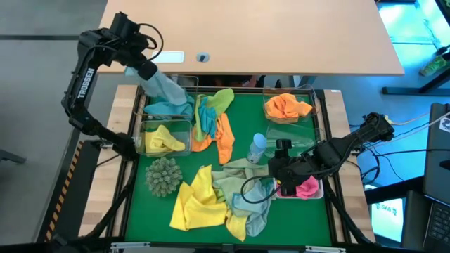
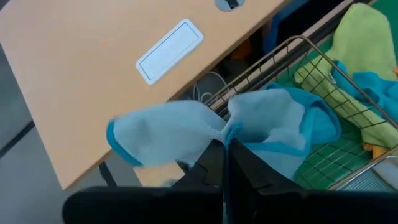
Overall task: Sort microfiber towel by color & place in baskets
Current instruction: Put the light blue microfiber towel into the gold wire basket
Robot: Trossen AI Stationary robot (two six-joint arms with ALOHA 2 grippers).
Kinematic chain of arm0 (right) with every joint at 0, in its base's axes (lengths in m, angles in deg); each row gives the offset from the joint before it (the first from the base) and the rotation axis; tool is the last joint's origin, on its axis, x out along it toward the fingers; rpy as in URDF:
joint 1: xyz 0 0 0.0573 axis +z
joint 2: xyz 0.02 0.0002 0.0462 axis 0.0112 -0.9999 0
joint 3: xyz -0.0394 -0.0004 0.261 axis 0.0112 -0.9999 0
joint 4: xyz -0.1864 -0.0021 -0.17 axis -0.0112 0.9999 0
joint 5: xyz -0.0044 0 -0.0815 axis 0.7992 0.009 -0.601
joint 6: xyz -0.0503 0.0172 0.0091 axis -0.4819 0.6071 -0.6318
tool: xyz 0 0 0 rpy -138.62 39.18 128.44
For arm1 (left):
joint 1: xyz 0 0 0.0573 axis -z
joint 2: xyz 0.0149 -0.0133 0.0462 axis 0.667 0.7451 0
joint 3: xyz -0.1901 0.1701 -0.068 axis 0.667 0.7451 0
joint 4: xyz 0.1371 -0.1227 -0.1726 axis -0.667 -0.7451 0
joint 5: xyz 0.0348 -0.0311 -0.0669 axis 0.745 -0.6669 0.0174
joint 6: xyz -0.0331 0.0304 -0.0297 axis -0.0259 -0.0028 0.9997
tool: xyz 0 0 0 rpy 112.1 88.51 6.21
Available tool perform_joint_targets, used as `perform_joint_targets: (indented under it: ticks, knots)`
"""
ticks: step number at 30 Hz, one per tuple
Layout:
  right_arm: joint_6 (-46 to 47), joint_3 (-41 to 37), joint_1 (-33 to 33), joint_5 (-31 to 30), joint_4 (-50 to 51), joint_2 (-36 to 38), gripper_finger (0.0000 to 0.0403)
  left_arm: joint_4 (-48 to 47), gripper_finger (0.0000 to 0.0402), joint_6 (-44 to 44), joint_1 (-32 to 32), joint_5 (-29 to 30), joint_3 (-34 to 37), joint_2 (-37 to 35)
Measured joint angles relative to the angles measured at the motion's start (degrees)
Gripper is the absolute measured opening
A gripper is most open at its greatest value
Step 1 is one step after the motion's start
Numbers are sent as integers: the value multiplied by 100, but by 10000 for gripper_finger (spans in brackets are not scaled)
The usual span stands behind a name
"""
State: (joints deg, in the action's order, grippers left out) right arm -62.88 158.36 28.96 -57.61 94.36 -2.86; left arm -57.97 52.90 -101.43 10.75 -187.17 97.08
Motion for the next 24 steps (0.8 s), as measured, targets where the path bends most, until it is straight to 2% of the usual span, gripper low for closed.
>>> perform_joint_targets:
  ticks: [4, 9, 12, 16, 24]
  knots:
    - [-2, 0, -1, 0, 0, -2, 211, 0, 0, 117, 4, -24, 0, 0]
    - [-2, 0, -1, -2, 0, 0, 211, 10, 0, 734, 45, -443, 20, 39]
    - [-2, 0, 0, -2, 0, 0, 211, 168, 0, 781, 232, -437, 282, 50]
    - [-2, 0, -1, -1, 0, 0, 211, 585, 0, 777, 422, -452, 1017, 59]
    - [0, 0, 0, -2, 0, 0, 211, 2136, 0, 765, 535, -602, 3103, 63]
